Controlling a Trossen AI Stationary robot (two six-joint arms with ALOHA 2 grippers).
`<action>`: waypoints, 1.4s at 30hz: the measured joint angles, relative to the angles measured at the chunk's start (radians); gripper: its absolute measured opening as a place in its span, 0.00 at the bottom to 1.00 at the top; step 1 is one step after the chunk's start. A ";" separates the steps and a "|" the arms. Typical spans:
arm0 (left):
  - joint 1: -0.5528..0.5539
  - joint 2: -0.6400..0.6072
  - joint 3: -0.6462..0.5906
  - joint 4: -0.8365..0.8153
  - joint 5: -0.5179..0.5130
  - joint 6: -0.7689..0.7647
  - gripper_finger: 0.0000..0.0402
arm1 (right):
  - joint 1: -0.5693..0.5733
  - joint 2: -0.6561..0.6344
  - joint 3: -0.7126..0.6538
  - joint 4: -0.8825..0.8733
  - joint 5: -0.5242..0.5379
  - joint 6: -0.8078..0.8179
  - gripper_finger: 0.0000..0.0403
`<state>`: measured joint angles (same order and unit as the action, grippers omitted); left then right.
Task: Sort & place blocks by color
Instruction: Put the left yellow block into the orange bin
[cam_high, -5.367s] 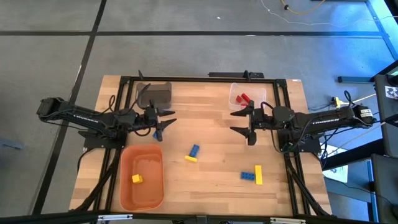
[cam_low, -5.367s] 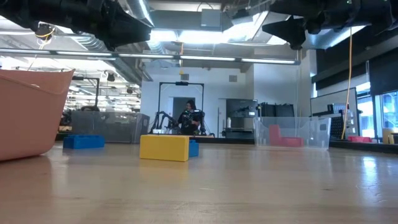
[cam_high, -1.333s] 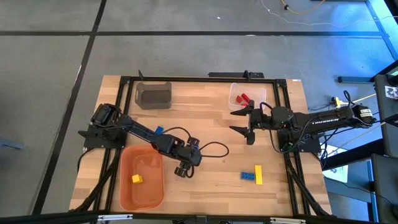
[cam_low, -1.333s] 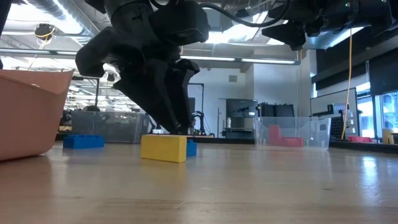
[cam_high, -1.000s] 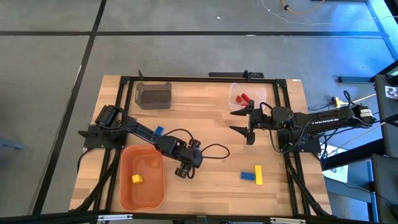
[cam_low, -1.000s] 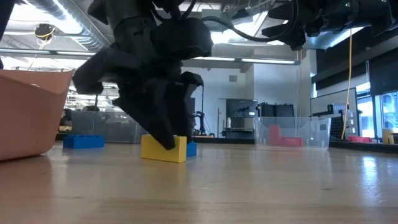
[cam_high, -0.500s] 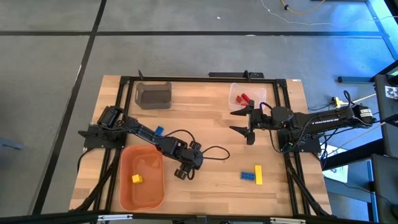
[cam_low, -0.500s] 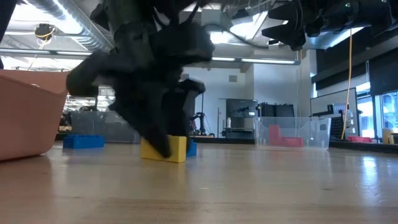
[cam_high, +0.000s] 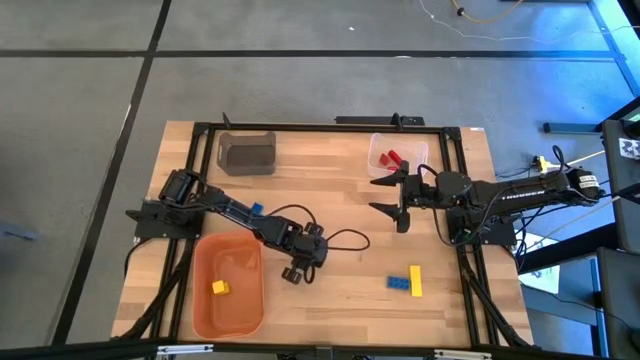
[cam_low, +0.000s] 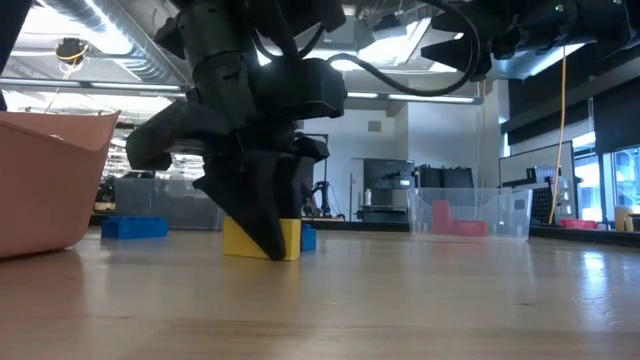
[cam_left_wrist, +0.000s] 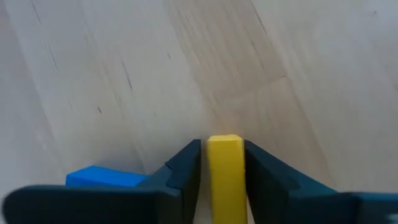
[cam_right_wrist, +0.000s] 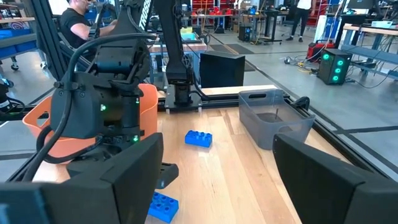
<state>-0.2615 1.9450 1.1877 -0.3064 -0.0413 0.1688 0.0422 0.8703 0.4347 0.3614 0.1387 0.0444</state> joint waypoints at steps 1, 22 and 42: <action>0.000 0.000 0.000 -0.001 0.000 0.000 0.23 | 0.000 0.000 0.000 0.000 0.000 0.000 0.75; -0.054 -0.221 0.016 0.038 -0.074 0.102 0.12 | 0.000 0.019 -0.002 -0.029 0.000 0.003 0.75; -0.033 -1.093 -0.770 0.789 -0.534 -0.164 0.12 | 0.000 0.064 0.000 0.017 0.000 0.006 0.75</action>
<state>-0.2947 0.8518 0.4178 0.4825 -0.5754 0.0047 0.0425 0.9348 0.4343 0.3784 0.1390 0.0509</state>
